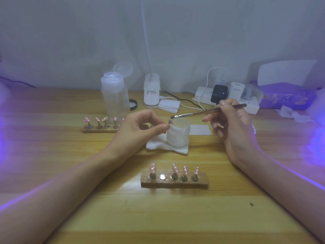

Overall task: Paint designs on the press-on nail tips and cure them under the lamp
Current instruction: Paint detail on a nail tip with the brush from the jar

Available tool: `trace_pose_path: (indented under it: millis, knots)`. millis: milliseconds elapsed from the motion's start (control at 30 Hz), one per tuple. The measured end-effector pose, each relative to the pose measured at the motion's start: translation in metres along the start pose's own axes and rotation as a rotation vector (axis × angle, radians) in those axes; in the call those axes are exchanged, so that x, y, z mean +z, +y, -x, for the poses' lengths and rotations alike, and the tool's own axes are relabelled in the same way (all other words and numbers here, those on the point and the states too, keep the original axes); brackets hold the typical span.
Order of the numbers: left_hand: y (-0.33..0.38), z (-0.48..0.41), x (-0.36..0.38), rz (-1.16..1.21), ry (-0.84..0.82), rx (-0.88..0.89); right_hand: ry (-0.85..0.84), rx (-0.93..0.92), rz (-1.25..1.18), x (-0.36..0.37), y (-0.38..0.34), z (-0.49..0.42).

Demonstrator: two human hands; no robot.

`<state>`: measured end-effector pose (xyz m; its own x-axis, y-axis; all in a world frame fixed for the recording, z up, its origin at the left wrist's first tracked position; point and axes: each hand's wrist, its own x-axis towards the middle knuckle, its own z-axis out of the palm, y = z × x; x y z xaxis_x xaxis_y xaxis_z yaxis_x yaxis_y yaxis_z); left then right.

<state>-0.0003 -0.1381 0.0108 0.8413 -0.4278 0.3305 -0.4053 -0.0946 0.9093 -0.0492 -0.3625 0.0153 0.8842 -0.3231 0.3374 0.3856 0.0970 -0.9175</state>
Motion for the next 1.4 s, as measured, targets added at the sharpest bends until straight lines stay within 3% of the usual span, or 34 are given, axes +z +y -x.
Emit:
trace_pose_path:
  millis: [1233, 1400]
  knots:
    - [-0.0033, 0.0012, -0.0018, -0.049, -0.006, 0.035, 0.075, 0.025, 0.058, 0.0003, 0.0002, 0.0008]
    - [-0.0067, 0.0008, -0.0033, -0.095, 0.007, 0.075, 0.004, -0.007, 0.027, 0.0012, -0.0016, 0.0014]
